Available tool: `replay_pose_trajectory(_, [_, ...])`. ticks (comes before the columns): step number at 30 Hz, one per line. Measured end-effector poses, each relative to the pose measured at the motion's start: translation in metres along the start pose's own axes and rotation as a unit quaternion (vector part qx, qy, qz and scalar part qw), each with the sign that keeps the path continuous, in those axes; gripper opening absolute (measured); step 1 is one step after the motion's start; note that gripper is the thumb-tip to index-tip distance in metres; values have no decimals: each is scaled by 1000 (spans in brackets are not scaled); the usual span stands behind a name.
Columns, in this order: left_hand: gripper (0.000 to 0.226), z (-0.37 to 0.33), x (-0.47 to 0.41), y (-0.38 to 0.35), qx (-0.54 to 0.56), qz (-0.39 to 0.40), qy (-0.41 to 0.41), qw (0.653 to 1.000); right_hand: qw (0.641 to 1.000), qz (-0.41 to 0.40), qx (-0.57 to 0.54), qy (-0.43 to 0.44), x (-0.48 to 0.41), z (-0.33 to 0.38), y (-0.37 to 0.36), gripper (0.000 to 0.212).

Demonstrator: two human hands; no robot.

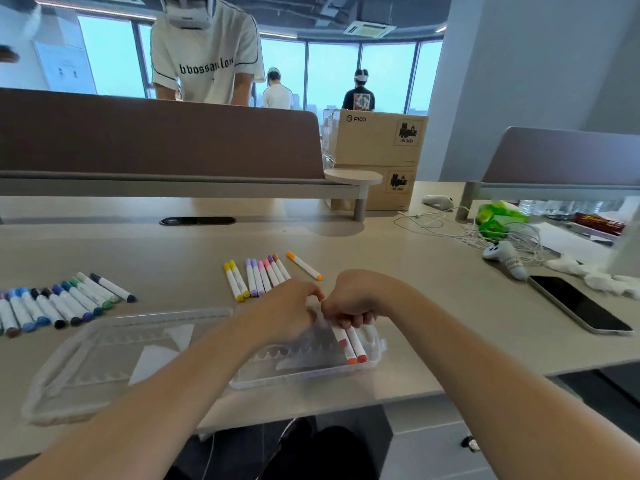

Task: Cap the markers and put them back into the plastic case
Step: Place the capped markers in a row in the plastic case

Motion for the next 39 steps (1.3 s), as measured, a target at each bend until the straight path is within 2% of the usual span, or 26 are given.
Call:
replay_pose_trajectory(5, [14, -13, 8, -6, -16, 19, -21, 999, 999, -8, 32, 0, 3, -4, -10, 38])
replay_pose_trajectory(9, [21, -19, 15, -7, -5, 46, -24, 999, 998, -41, 50, 9, 0, -8, -10, 40])
replay_pose_trajectory(13, [15, -20, 19, -9, 15, 92, -22, 995, 998, -38, 46, 17, -5, -12, -13, 36])
replay_pose_trajectory(18, [38, -17, 16, -12, 4, 99, 22, 995, 995, -32, 90, 27, -9, -9, -11, 38])
replay_pose_trajectory(23, [41, -15, 13, -15, 0, 67, 9, 998, 992, -14, 120, 28, -12, -5, -10, 36])
replay_pose_trajectory(30, [53, -13, 12, -16, -27, 75, 7, 997, 989, 20, 143, 22, -16, -2, -10, 37])
replay_pose_trajectory(34, [43, -11, 14, -9, 6, 92, 18, 996, 993, -7, 116, 23, -19, -7, -6, 32])
replay_pose_trajectory(36, [39, -6, 13, 0, 41, 58, 34, 997, 993, -32, 112, 17, -23, -6, -2, 32])
replay_pose_trajectory(37, [43, -2, 11, 7, 31, 21, 29, 999, 993, -49, 108, 16, -26, -4, 1, 33])
replay_pose_trajectory(39, [36, 7, 8, 23, 8, -32, 28, 999, 990, -91, 103, 17, -35, 5, 7, 33])
Point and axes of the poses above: each hand's wrist, its own x-axis away from the middle knuckle, its own y-axis out of the back of the hand, z = x × y, the point moved 3 cm from there along -x, towards the middle knuckle, and after that the axes turned 15 degrees about x, right-handed, at the moved point
